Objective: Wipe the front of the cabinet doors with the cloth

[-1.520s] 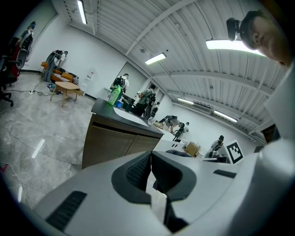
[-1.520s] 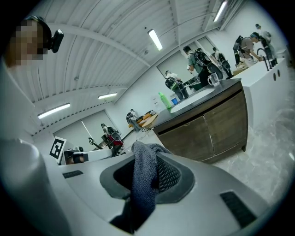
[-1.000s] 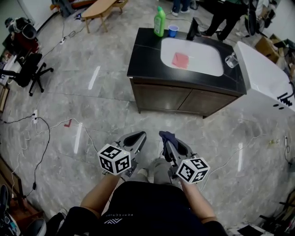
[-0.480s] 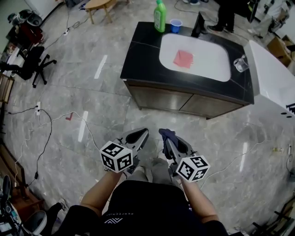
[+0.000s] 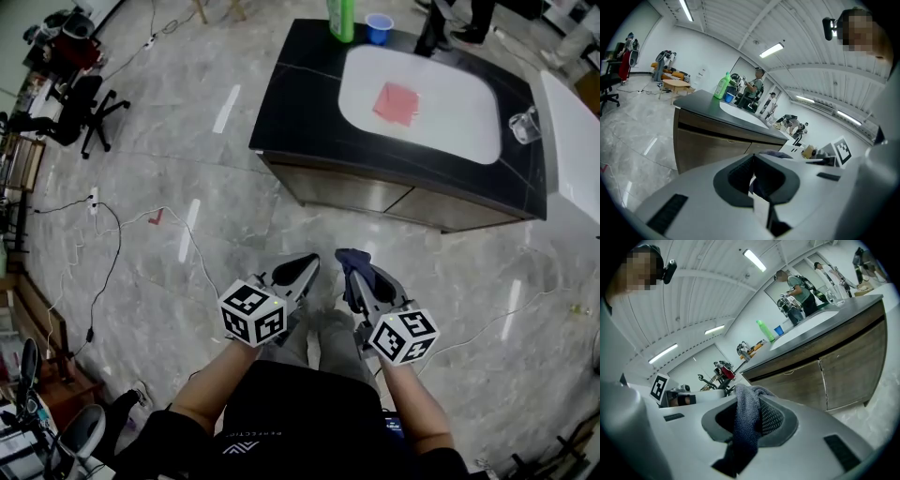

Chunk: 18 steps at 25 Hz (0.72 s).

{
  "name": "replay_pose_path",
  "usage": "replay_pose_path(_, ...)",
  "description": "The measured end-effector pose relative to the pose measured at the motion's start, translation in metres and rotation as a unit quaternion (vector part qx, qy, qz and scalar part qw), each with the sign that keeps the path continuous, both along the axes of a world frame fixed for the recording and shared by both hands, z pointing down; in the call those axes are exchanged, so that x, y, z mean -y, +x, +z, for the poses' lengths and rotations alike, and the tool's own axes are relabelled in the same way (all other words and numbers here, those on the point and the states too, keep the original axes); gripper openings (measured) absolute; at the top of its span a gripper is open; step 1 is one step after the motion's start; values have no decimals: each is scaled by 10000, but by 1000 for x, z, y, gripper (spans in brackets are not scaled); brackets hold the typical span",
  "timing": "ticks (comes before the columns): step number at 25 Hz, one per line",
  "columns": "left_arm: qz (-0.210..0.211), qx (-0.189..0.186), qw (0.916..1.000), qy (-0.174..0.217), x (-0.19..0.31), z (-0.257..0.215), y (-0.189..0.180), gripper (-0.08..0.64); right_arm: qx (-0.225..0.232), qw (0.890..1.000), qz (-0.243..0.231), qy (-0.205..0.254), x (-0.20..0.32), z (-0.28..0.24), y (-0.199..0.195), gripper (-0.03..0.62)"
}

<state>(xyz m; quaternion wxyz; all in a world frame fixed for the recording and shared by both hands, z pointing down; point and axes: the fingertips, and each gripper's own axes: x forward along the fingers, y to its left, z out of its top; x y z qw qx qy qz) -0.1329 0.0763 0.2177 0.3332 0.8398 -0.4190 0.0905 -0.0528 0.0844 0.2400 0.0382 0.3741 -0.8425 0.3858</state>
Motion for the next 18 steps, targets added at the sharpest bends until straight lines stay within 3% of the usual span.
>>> replay_pose_path(5, 176, 148, 9997, 90, 6, 21, -10, 9, -185, 9998, 34, -119, 9, 20, -15, 84)
replay_pose_path(18, -93, 180, 9997, -118, 51, 72, -116, 9, -112, 9998, 82, -174, 61, 56, -122, 84)
